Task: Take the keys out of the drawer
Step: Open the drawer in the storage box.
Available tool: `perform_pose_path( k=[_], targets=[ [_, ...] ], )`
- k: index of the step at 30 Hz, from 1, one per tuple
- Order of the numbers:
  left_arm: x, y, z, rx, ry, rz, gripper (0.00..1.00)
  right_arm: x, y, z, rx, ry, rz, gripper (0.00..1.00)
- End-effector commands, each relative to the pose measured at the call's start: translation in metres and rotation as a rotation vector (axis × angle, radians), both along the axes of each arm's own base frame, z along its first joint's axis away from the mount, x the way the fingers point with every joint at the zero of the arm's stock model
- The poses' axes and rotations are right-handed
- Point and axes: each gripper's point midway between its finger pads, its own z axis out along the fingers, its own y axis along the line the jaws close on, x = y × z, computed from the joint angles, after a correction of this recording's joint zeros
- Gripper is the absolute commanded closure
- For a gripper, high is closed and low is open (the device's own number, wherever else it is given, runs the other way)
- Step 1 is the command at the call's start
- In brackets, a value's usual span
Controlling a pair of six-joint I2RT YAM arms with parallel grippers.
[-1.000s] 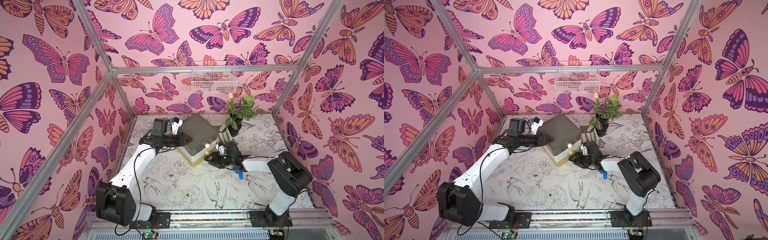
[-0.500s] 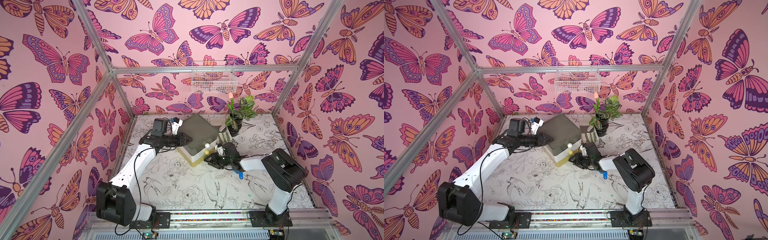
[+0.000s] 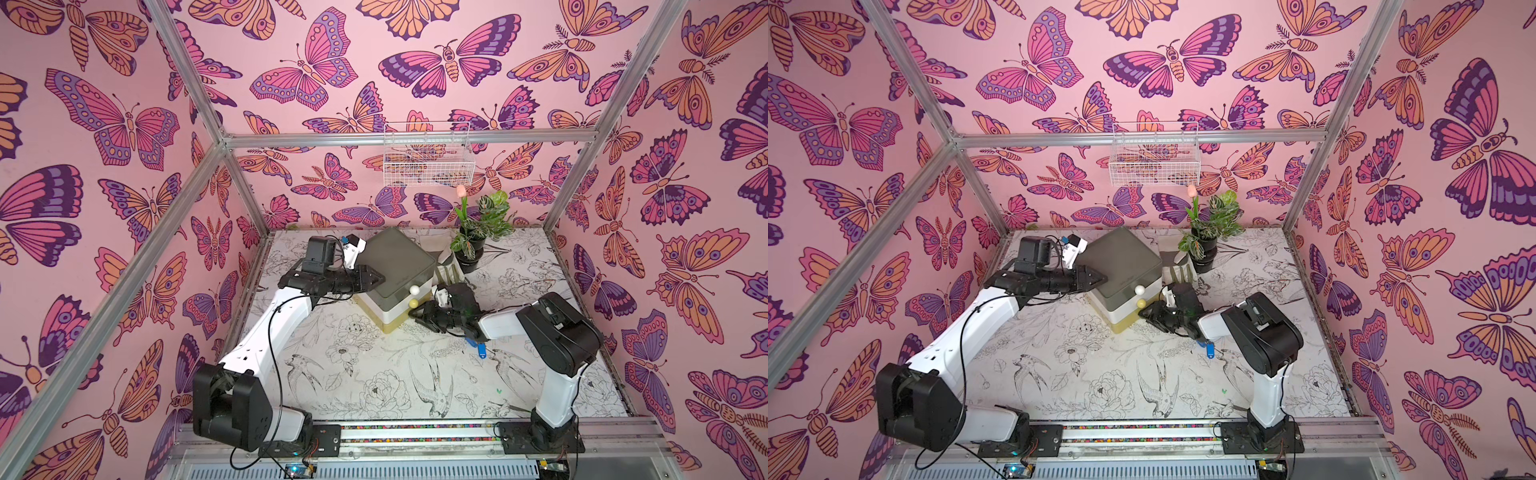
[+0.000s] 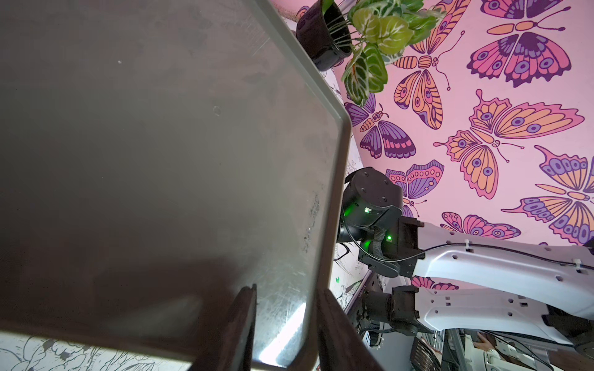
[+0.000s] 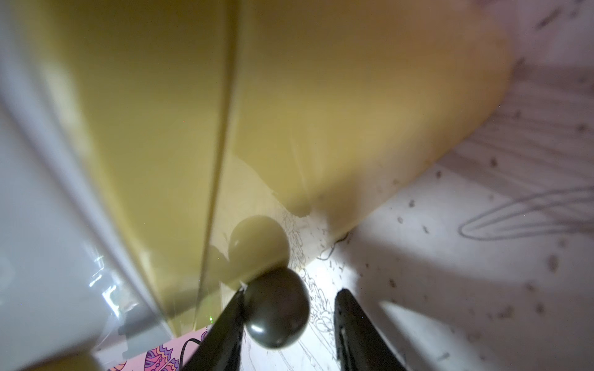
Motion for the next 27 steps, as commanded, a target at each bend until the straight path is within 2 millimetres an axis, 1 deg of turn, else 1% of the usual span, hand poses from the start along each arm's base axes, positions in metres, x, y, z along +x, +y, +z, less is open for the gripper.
perform_pose_path(
  k=[1, 10, 22, 27],
  targets=[
    [-0.0041, 0.003, -0.0128, 0.021, 0.059, -0.008, 0.63, 0.0126, 0.0069, 0.0023, 0.018, -0.028, -0.012, 0.55],
    [-0.004, 0.003, -0.0167, 0.028, 0.067, -0.012, 0.63, 0.0176, 0.0114, 0.0086, 0.061, -0.046, -0.023, 0.62],
    [-0.0033, 0.0026, -0.0168, 0.026, 0.073, -0.011, 0.63, 0.0157, 0.0065, 0.0069, 0.058, -0.058, -0.037, 0.72],
    [-0.0061, 0.0042, -0.0155, 0.031, 0.065, -0.009, 0.63, 0.0156, 0.0033, 0.0079, 0.056, -0.065, -0.05, 0.73]
  ],
)
